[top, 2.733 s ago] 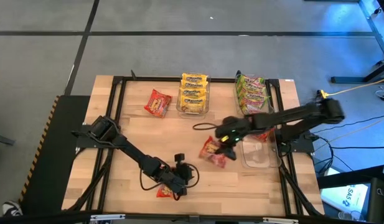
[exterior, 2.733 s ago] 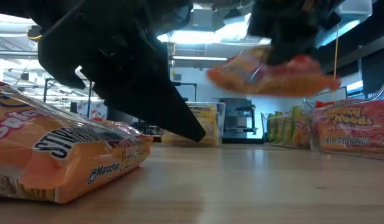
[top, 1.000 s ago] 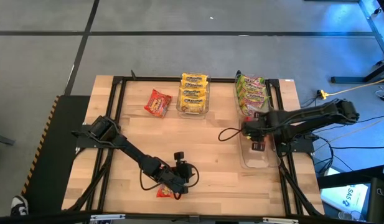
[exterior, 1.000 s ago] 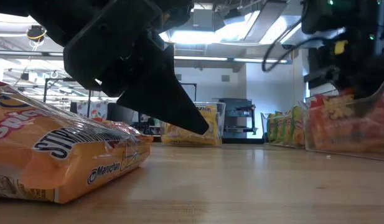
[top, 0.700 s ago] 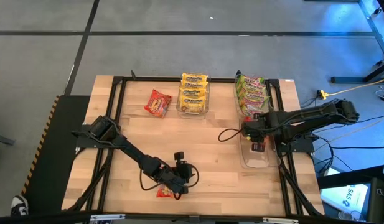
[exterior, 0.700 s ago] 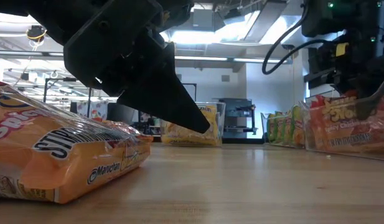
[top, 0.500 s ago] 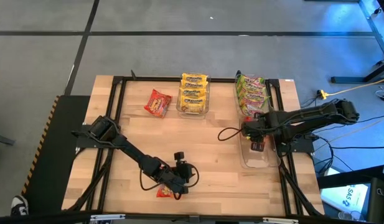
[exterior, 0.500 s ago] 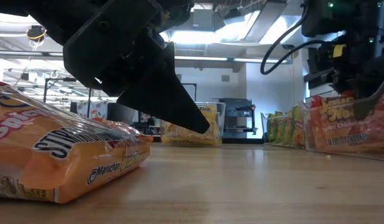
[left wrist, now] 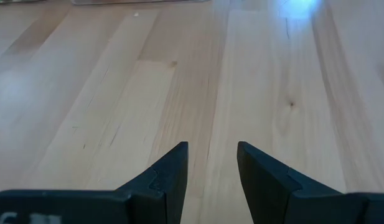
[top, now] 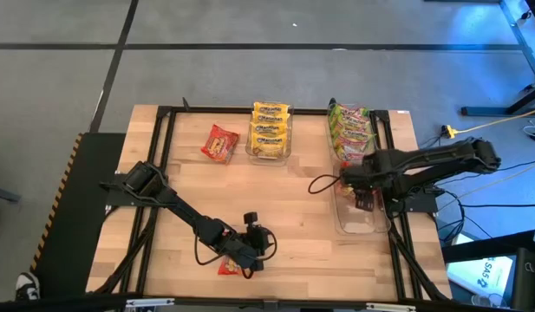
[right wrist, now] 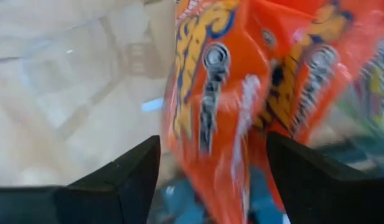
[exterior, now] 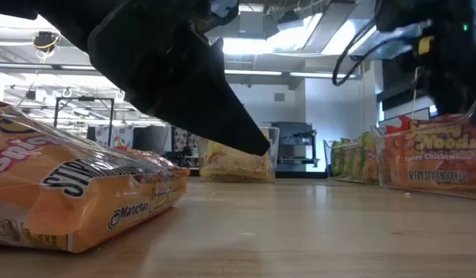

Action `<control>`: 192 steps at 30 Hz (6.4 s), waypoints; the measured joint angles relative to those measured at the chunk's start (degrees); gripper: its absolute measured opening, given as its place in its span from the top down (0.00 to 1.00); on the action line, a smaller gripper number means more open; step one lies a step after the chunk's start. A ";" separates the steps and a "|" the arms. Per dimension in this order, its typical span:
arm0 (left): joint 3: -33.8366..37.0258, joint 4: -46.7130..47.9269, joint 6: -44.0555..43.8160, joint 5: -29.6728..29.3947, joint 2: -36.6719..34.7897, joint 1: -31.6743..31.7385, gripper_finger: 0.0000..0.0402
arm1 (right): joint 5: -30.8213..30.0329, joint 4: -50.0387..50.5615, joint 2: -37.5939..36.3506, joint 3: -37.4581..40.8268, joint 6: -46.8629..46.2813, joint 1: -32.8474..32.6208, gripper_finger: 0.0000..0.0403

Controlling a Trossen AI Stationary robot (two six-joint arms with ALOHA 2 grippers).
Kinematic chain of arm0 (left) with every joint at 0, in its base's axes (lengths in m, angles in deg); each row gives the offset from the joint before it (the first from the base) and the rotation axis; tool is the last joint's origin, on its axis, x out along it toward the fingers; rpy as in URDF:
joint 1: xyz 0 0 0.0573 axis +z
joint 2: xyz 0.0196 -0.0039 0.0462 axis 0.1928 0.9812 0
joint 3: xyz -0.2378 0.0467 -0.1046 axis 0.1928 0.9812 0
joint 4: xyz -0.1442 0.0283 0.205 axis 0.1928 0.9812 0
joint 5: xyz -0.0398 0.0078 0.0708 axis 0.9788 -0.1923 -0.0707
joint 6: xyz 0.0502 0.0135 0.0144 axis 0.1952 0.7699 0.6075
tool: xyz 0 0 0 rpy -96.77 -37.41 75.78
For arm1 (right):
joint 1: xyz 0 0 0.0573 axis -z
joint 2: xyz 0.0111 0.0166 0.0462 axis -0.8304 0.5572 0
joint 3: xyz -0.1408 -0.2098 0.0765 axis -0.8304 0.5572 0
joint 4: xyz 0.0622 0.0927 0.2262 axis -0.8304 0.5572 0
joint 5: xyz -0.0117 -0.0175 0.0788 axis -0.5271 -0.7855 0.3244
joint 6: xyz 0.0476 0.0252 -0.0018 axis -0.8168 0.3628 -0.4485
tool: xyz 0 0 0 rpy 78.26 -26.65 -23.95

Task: Sort Maruchan noodles
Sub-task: Put the orange noodle pack into the bottom right transparent bin

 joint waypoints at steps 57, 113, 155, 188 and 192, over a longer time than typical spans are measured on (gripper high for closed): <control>-0.04 8.01 -61.33 6.91 -10.77 -29.72 0.67 | 3.23 -93.52 40.64 -6.30 5.98 -11.02 0.34; -6.09 30.23 -55.45 -5.35 2.00 -22.92 0.67 | -14.42 -111.86 49.23 -10.53 10.55 -9.16 0.34; -3.13 31.32 -47.61 -16.97 -0.87 -23.52 0.67 | 19.08 -79.64 47.71 -22.01 -7.01 -2.51 0.32; -0.04 27.36 -49.14 -17.48 2.89 -24.57 0.67 | 28.51 -86.18 59.09 -30.10 -19.23 -4.03 0.18; -0.03 27.30 -49.14 -17.51 2.89 -24.57 0.67 | 30.96 -85.97 58.95 -32.10 -19.21 -4.01 0.18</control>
